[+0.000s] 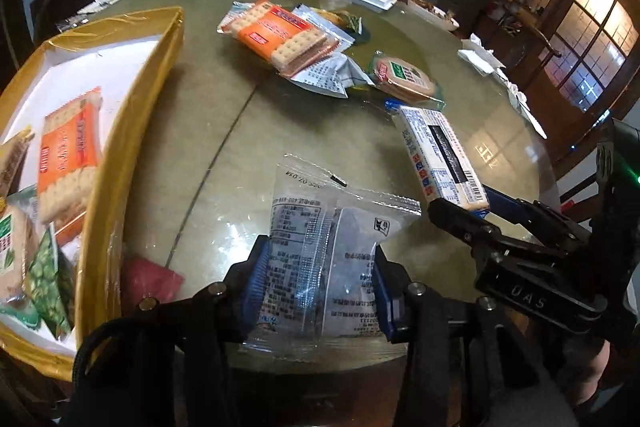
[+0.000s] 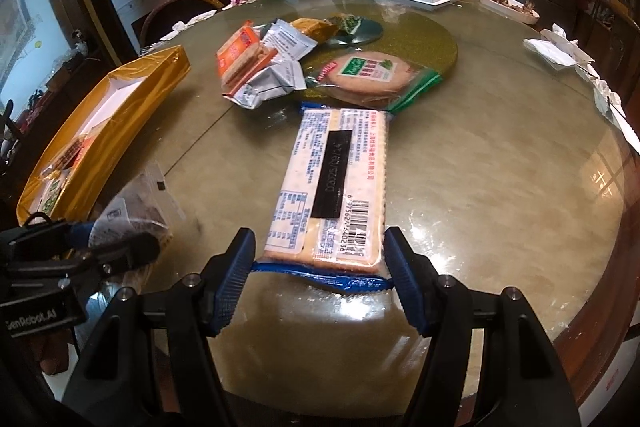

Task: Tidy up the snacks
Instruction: 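Carry the clear bag over the tray with left tool while right tool carries the biscuit pack there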

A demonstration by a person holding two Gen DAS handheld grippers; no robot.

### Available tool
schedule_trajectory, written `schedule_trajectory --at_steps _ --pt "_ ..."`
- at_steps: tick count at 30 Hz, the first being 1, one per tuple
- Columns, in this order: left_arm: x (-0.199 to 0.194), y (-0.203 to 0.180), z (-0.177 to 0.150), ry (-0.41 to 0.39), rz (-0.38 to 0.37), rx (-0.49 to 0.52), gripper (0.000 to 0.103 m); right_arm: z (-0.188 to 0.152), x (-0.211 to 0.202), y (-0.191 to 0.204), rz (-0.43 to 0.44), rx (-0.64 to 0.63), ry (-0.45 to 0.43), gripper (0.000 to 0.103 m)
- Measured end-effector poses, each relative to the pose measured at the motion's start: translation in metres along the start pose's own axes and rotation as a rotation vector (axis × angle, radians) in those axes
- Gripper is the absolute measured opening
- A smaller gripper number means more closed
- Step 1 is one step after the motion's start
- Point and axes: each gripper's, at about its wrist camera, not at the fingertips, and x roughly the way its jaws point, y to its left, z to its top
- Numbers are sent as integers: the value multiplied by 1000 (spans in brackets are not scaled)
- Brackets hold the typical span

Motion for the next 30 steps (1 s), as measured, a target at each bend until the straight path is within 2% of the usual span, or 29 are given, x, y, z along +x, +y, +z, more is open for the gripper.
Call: schedule_trajectory --at_steps 3,10,14,16,17,18,19,23,27,30 --pt "-7 7 -2 -18 -34 -53 45 1 -1 -5 17 24 0 61" --pt "-20 13 -5 -42 -72 -116 45 17 9 -5 31 40 47 62" --pt "-31 15 -6 -61 -93 -134 45 27 19 -5 30 71 44 75" --pt "-40 16 -6 -83 -105 -143 45 30 23 -2 4 57 35 75" --pt "-43 17 -6 -91 -112 -151 45 30 25 2 -26 35 32 72" --pt "-45 19 -5 -95 -118 -156 45 29 25 6 -64 16 28 60" --pt "-49 20 -5 -104 -118 -159 45 28 24 7 -67 18 27 59" --pt "-60 29 -3 -133 -109 -183 45 17 14 12 -34 33 13 57" --pt "-77 44 1 -175 -115 -218 45 7 -7 24 127 71 -22 56" --pt "-94 59 6 -224 -116 -248 45 13 -22 45 209 53 -59 56"
